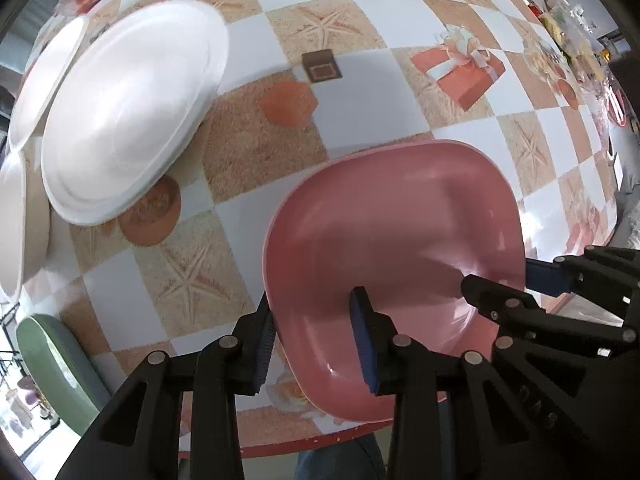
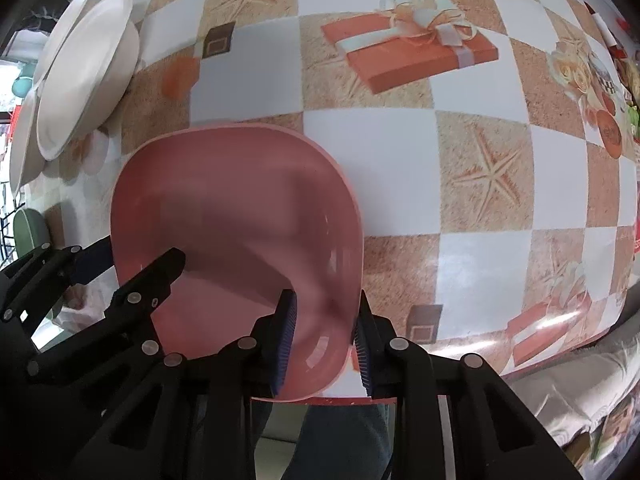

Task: Organize plates and bowls
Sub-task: 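Lift the pink plate with both grippers and carry it toward the green plate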

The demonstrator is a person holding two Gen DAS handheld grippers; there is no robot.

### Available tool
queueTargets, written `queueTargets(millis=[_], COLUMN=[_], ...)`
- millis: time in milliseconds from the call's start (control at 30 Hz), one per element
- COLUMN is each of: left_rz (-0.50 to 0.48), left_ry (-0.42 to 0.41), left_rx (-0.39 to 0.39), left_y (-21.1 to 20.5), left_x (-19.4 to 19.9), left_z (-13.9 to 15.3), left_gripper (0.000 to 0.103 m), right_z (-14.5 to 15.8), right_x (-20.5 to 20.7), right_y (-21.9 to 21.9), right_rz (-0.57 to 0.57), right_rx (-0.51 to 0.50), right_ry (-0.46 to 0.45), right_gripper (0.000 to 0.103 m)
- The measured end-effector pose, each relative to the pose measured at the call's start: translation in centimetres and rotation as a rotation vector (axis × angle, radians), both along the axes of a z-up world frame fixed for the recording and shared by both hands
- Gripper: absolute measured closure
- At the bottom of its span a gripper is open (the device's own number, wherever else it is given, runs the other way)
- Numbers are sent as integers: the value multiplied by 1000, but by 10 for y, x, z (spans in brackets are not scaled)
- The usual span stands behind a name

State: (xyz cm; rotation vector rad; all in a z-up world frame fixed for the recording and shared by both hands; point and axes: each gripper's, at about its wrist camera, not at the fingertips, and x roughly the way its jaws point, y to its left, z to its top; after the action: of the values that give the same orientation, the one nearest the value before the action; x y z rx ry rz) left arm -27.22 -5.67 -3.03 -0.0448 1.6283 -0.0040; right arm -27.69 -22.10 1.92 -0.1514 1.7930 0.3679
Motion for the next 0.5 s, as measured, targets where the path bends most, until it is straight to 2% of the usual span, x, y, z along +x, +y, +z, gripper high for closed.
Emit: queueTargets(millis=[200,500], left_rz=[6,98], left_ry=[7,4], left_rx=[11,45], left_y=[16,64], left_x=[-15,-37], left_z=[0,1], left_gripper=[64,64], right_z=[-1,1], right_x=[-12,-30], right_y=[19,76], right_rz=[23,102], right_rx=[4,28], right_ry=[16,23], right_gripper=[73,73])
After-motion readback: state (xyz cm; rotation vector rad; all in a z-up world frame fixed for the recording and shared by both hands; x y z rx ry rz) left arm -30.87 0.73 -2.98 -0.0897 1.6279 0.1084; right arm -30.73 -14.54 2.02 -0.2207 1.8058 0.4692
